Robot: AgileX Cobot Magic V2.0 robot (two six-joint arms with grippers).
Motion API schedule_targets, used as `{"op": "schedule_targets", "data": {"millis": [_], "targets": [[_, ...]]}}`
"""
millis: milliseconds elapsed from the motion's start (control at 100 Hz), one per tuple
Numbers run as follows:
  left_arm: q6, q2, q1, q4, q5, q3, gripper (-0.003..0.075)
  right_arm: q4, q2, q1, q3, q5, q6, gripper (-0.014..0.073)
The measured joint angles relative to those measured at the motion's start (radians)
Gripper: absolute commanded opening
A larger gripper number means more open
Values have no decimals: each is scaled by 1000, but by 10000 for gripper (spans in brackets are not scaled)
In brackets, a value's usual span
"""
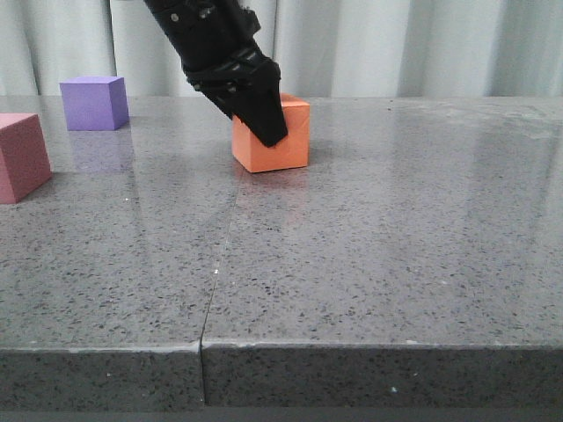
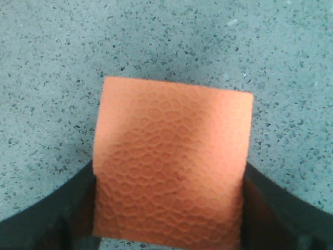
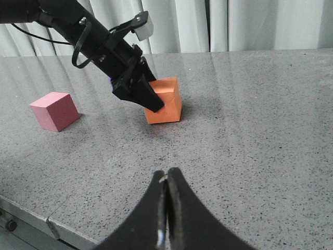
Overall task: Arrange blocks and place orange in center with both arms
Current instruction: 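Carry the orange cube with the left gripper beside the purple cube and release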
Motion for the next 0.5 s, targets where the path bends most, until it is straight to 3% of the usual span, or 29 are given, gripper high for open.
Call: {"op": "schedule_targets", "data": {"millis": [200, 500], "targets": [[-118, -97, 14, 34, 4, 0, 231, 0, 0, 0, 0, 0, 0, -36], [-538, -218, 119, 285, 78, 0, 231, 0, 0, 0, 0, 0, 0, -36]]}}
